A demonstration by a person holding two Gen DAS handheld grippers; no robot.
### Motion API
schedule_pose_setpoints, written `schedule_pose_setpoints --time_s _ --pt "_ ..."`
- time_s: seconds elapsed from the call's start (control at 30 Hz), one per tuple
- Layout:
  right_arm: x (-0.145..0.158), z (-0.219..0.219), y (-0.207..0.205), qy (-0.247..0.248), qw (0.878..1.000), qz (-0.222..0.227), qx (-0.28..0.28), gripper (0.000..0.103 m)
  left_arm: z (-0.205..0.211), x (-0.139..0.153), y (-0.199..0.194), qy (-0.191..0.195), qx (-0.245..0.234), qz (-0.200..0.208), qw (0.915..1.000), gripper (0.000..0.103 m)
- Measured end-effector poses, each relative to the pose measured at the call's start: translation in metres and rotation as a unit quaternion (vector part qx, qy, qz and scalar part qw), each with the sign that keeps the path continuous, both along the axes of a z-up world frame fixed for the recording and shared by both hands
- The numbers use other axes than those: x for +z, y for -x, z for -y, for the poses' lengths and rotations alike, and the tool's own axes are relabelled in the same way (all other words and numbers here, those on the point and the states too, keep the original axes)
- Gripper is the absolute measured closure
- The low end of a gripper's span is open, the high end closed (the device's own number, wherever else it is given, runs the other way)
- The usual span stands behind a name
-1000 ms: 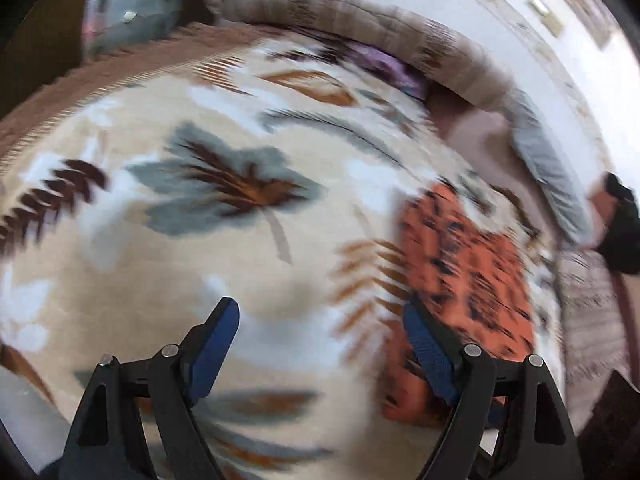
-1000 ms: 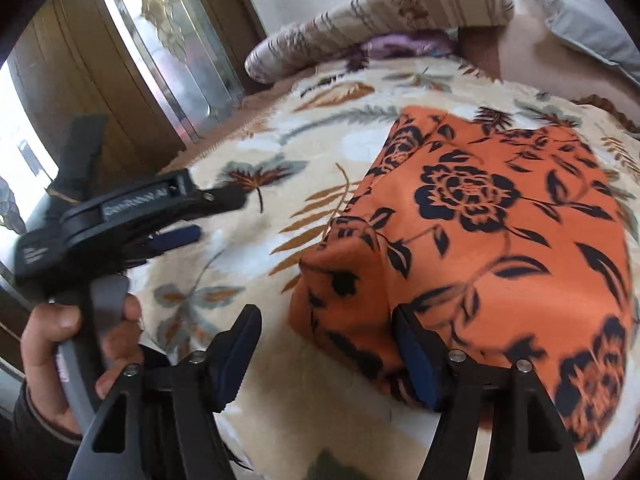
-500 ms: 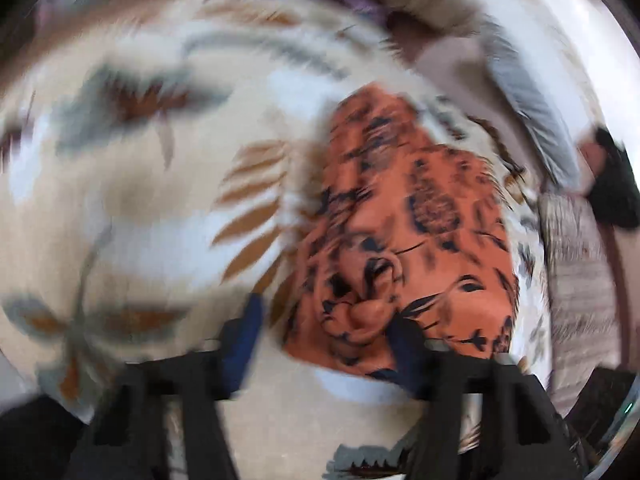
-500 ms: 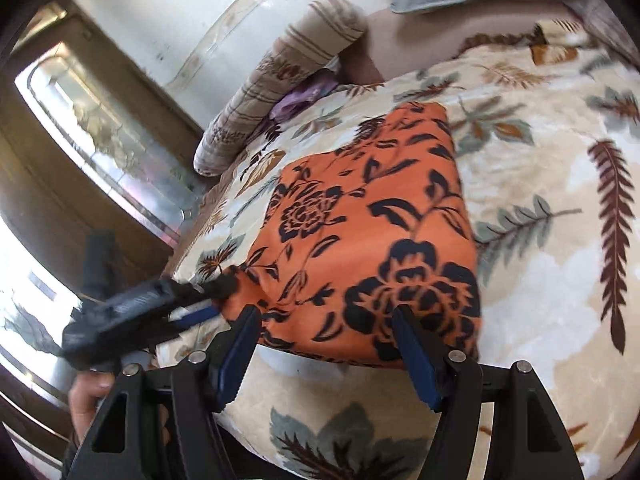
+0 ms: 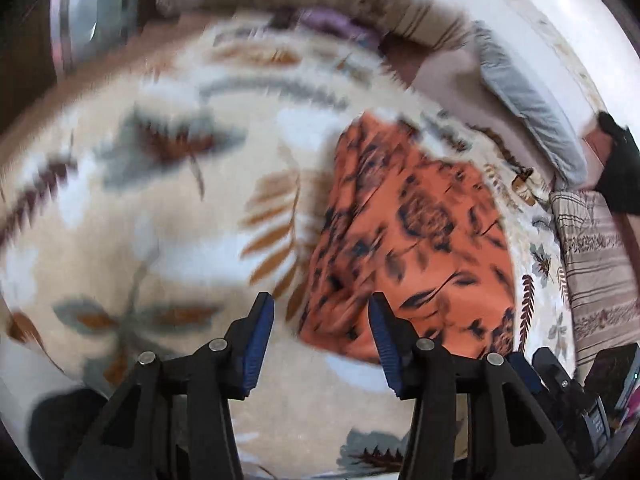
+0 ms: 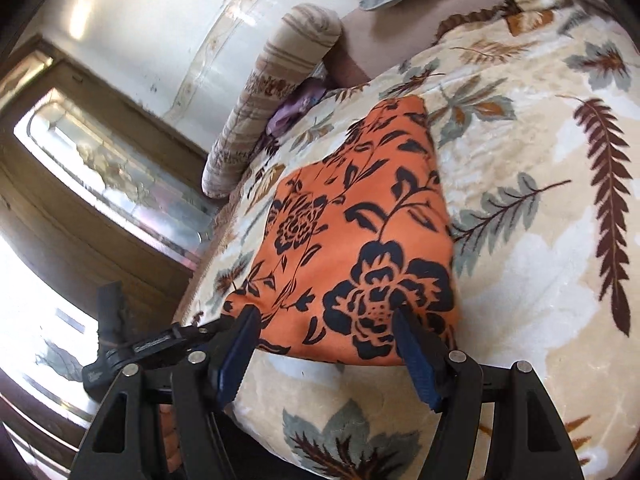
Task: Fold small clothes
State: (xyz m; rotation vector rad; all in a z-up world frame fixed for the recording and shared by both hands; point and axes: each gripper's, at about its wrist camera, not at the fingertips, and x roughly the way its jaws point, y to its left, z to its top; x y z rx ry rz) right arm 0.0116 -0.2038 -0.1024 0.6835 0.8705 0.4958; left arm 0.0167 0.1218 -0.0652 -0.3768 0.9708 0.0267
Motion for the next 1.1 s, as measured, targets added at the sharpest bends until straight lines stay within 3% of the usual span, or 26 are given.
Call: schedule_pose_setpoints --time_s 0.1,0.17,0.23,0.33,0.43,0.6,0.63,0.67,0.7,0.73,0.87,0.93,1.0,1.1 --pt "0.000 0.015 -0.004 -0.021 0.999 -0.015 -0.021 0.029 0.018 0.021 -0.014 -0.048 -0.027 0.035 0.9979 0.038" --pt "0.000 0.025 -0.011 -0.027 0.999 -0.028 -0.033 0.029 0.031 0.024 -0.025 -0.064 -0.052 0.042 0.9957 0.035" --pt "-0.003 0.033 -0.019 -0.030 0.998 -0.048 -0.038 0.029 0.038 0.013 -0.037 -0.082 -0.068 0.031 0.9938 0.035" --pt "-0.011 0.045 -0.041 -0.051 0.994 -0.093 -0.040 0.029 0.037 -0.031 -0.050 -0.132 -0.058 -0.037 0.9889 0.035" --pt "-0.016 0.050 -0.059 -0.069 0.989 -0.121 -0.038 0.029 0.019 -0.054 -0.044 -0.087 -0.042 -0.045 0.9943 0.025" --pt "-0.036 0.034 -0.085 -0.091 0.983 -0.160 -0.012 0.028 0.008 -0.059 -0.039 -0.076 -0.043 -0.034 0.9956 0.018" --pt "-0.039 0.028 -0.088 -0.073 0.984 -0.160 -0.006 0.028 0.006 -0.059 -0.037 -0.075 -0.045 -0.031 0.9957 0.018" --pt "-0.040 0.023 -0.091 -0.043 0.987 -0.157 0.000 0.040 0.005 -0.060 -0.037 -0.075 -0.046 -0.029 0.9957 0.018" --pt "-0.039 0.018 -0.091 -0.024 0.988 -0.153 0.009 0.063 0.003 -0.061 -0.035 -0.075 -0.047 -0.028 0.9957 0.017" --pt "-0.036 0.016 -0.089 -0.013 0.989 -0.147 0.011 0.064 0.002 -0.061 -0.034 -0.075 -0.049 -0.026 0.9956 0.017" --pt "-0.002 -0.008 -0.074 0.108 0.990 -0.084 0.025 0.069 0.007 -0.064 -0.040 -0.074 -0.048 -0.025 0.9958 0.017" --pt "-0.014 -0.013 -0.076 0.141 0.984 -0.099 0.041 0.066 0.007 -0.063 -0.040 -0.073 -0.049 -0.025 0.9958 0.017" --pt "-0.023 0.008 -0.077 0.073 0.990 -0.120 0.012 0.040 0.006 -0.064 -0.039 -0.071 -0.050 -0.025 0.9959 0.017" --pt "-0.022 0.035 -0.078 -0.005 0.993 -0.111 -0.035 0.028 0.005 -0.064 -0.039 -0.068 -0.051 -0.022 0.9961 0.017"
